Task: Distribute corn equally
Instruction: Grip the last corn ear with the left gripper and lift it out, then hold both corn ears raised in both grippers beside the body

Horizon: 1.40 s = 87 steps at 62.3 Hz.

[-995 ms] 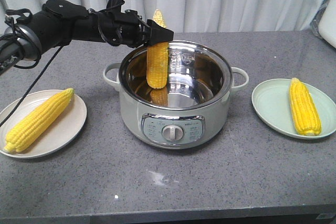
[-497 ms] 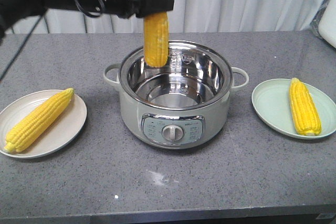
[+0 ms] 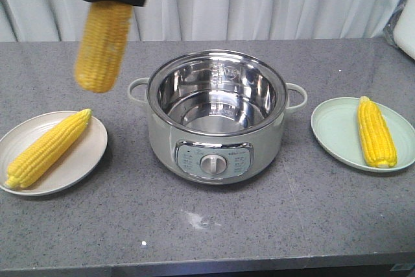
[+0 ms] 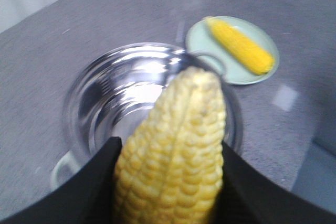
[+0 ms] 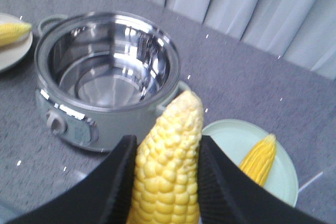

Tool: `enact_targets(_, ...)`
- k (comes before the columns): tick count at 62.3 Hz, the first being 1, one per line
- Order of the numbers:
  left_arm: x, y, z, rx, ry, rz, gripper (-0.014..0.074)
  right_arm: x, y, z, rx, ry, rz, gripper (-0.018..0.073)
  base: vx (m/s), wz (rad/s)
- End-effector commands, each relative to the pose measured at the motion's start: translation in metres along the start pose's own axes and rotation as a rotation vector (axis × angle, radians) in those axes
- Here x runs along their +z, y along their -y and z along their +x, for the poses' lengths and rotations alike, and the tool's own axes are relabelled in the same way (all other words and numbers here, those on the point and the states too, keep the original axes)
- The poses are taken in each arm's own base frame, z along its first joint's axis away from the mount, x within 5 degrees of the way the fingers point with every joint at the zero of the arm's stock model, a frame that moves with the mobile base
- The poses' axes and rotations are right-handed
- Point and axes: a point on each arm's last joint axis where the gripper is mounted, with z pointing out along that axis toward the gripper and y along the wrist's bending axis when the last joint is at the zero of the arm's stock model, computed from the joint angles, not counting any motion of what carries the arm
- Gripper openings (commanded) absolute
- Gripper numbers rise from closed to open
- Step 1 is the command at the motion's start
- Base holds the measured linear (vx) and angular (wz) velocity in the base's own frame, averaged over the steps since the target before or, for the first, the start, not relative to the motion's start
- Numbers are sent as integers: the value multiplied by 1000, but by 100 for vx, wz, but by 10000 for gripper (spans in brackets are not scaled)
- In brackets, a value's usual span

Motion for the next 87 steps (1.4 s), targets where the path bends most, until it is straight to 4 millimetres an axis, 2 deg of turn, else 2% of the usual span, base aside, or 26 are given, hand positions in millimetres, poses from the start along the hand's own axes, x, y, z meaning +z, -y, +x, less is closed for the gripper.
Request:
enact_targets(1, -40, 17, -7, -58, 88, -67, -8, -8, 4, -16, -1, 150, 52, -4, 0, 0)
enact_targets(11, -58, 30, 2, -123, 103, -65, -8, 0, 7, -20, 10, 171, 59, -4, 0, 0)
enact_targets(17, -59, 35, 20, -160, 58, -58, -8, 8, 9, -22, 29, 163, 40, -4, 0, 0)
enact_targets(30, -55, 46, 76, -185, -69, -40, -8, 18, 10, -22, 48, 145, 19, -4, 0, 0)
enact_targets(41, -53, 50, 99, -207, -98, -40, -8, 18, 10, -22, 47, 144, 19, -4, 0, 0)
enact_targets(87, -53, 51, 103, -210, -103, -39, -8, 18, 10, -22, 47, 144, 19, -4, 0, 0)
